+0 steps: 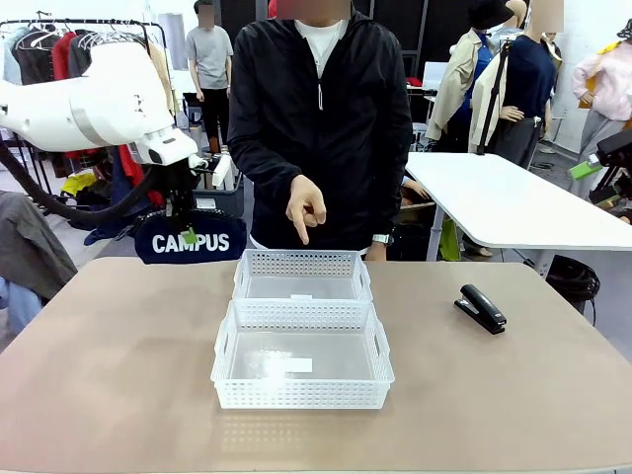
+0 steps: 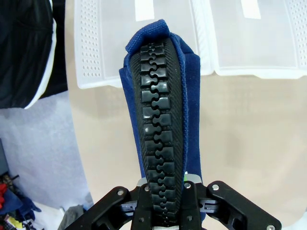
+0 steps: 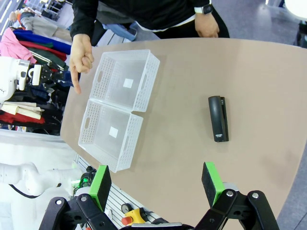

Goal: Distribute items into two baskets.
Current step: Move the picked Pencil pouch towards the Organizing basket indicated by the person, stopping as directed.

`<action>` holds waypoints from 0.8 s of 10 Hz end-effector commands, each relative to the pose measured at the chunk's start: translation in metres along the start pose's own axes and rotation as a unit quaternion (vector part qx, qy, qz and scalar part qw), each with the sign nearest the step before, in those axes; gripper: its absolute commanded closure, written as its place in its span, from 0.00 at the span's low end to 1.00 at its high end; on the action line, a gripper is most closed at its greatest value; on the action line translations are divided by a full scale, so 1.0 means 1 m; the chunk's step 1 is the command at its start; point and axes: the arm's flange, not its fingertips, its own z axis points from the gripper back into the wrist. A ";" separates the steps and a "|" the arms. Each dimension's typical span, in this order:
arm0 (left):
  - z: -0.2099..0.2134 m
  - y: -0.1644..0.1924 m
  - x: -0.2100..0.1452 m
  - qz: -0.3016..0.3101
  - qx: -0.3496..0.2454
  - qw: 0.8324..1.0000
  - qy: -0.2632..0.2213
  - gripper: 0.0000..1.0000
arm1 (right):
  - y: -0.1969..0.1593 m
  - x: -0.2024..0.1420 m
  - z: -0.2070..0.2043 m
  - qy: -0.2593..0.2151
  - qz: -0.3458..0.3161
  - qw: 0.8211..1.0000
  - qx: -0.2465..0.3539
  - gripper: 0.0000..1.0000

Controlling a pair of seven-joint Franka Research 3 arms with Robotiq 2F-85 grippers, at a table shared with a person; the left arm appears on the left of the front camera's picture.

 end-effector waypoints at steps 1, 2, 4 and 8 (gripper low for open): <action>-0.002 0.004 0.005 0.012 0.009 1.000 -0.019 1.00 | 0.001 0.002 0.001 -0.005 0.002 1.000 -0.003 0.00; -0.007 0.006 0.008 0.010 0.003 1.000 -0.014 1.00 | 0.001 0.002 0.001 -0.005 0.002 1.000 -0.003 0.00; -0.015 0.009 0.014 0.011 -0.002 1.000 -0.016 1.00 | 0.001 0.002 0.001 -0.005 0.002 1.000 -0.003 0.00; -0.002 0.000 -0.023 0.010 0.002 0.999 0.031 1.00 | 0.001 0.002 0.001 -0.005 0.002 1.000 -0.003 0.00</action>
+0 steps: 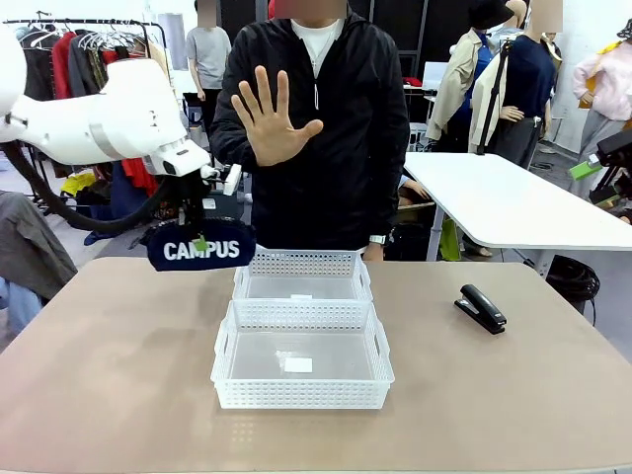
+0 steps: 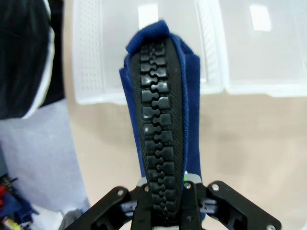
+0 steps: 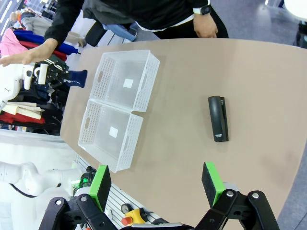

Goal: Distribute items into two baskets.
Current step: Move the picked Pencil pouch towards the Organizing basket indicated by the person, stopping as directed, then place the picked Pencil pouch into the Organizing basket as instructed by the person.

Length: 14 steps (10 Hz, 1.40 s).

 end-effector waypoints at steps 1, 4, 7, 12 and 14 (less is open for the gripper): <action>0.043 -0.022 -0.070 0.047 0.005 0.997 0.054 1.00 | 0.001 0.002 0.001 -0.005 0.002 1.000 -0.003 0.00; 0.091 -0.068 -0.122 0.089 -0.003 0.992 0.088 1.00 | 0.001 0.002 0.001 -0.005 0.002 1.000 -0.003 0.00; 0.102 -0.072 -0.128 0.126 -0.030 0.989 0.075 1.00 | 0.001 0.002 0.001 -0.005 0.002 1.000 -0.003 0.00; 0.109 -0.073 -0.139 0.102 -0.004 0.992 0.077 1.00 | 0.001 0.002 0.001 -0.005 0.002 1.000 -0.003 0.00; 0.109 -0.073 -0.139 0.102 -0.004 0.992 0.077 1.00 | 0.001 0.002 0.001 -0.005 0.002 1.000 -0.003 0.00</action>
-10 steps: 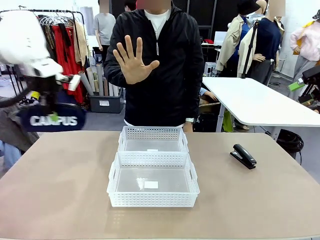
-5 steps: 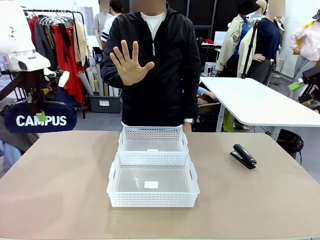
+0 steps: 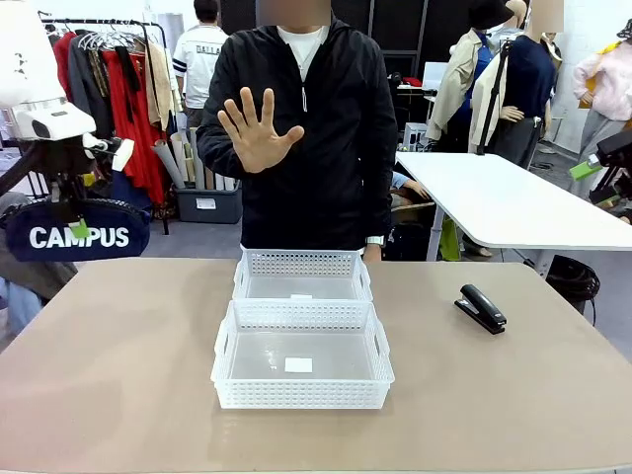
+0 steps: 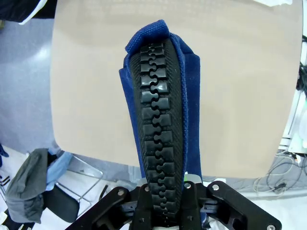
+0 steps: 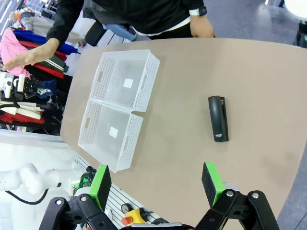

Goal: Distribute items into two baskets.
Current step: Place the picked Pencil pouch into the Organizing basket as instructed by the person.

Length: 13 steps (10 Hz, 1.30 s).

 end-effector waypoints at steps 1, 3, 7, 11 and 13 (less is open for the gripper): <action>0.002 0.002 -0.002 -0.007 0.006 1.000 0.001 1.00 | 0.002 0.002 0.001 -0.006 0.003 1.000 -0.003 0.00; 0.002 0.002 -0.002 -0.007 0.006 1.000 0.001 1.00 | 0.002 0.002 0.001 -0.006 0.003 1.000 -0.003 0.00; 0.002 0.002 -0.002 -0.007 0.006 1.000 0.001 1.00 | 0.002 0.002 0.001 -0.006 0.003 1.000 -0.003 0.00; 0.002 0.002 -0.002 -0.007 0.006 1.000 0.001 1.00 | 0.002 0.002 0.001 -0.006 0.003 1.000 -0.003 0.00; 0.002 0.002 -0.002 -0.007 0.006 1.000 0.001 1.00 | -0.001 -0.005 0.000 0.010 0.002 1.000 0.009 0.00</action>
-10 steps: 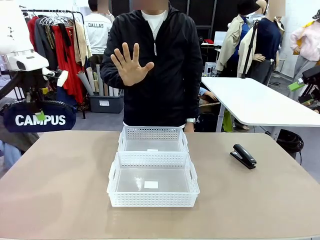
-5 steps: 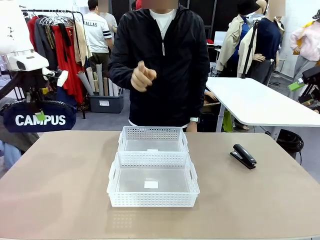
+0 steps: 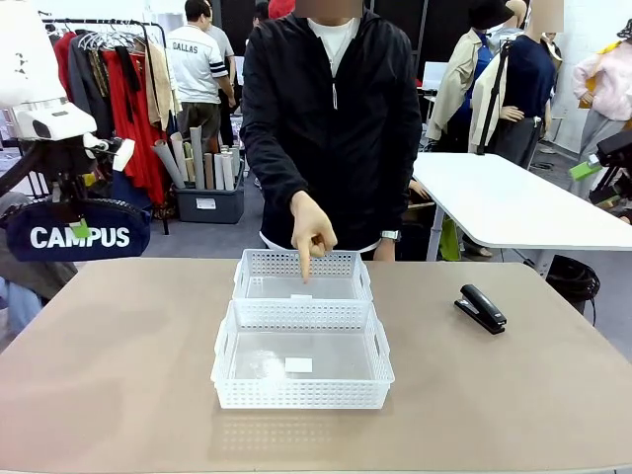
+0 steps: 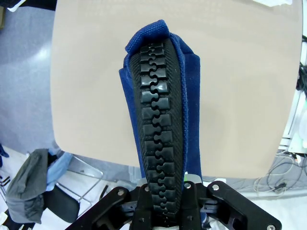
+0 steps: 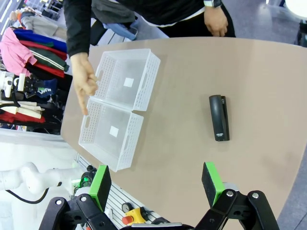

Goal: Distribute items into two baskets.
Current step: Place the picked Pencil pouch into the Organizing basket as instructed by the person.

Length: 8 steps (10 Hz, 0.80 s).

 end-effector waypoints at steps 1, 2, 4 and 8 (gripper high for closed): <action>0.002 0.002 -0.003 -0.006 0.006 1.000 0.001 1.00 | 0.000 -0.008 0.001 0.013 0.006 1.000 0.012 0.00; 0.002 0.002 -0.003 -0.006 0.006 1.000 0.001 1.00 | 0.000 -0.011 0.002 0.022 0.010 1.000 0.016 0.00; 0.002 0.002 -0.003 -0.006 0.006 1.000 0.001 1.00 | 0.004 -0.022 0.008 0.030 0.020 0.999 0.030 0.00; 0.002 0.002 -0.003 -0.006 0.006 1.000 0.001 1.00 | 0.011 -0.046 0.024 0.023 0.028 0.999 0.028 0.00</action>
